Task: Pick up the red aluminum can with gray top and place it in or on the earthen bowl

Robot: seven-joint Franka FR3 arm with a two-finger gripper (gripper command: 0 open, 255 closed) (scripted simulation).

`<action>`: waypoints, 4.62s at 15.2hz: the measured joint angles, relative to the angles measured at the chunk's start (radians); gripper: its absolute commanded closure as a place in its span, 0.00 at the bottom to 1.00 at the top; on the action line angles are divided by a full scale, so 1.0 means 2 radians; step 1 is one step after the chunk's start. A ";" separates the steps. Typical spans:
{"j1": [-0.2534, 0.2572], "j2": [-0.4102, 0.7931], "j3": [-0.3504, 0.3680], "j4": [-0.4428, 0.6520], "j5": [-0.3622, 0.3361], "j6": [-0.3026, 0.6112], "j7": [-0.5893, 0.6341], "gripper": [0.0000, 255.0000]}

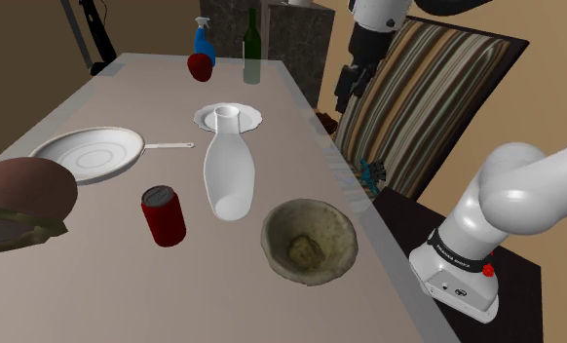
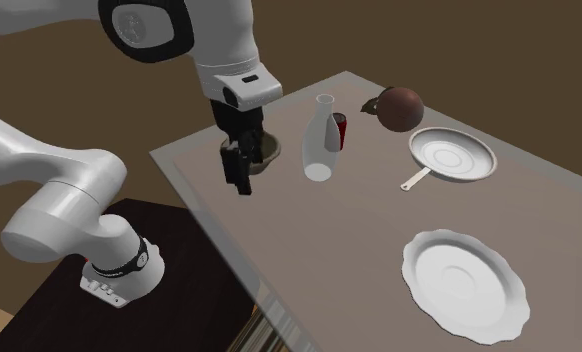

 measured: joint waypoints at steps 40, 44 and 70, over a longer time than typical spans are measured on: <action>0.147 0.596 0.190 0.457 -0.140 0.064 0.372 0.00; 0.146 0.599 0.189 0.451 -0.142 0.072 0.373 0.00; 0.150 0.585 0.194 0.504 -0.132 0.008 0.365 1.00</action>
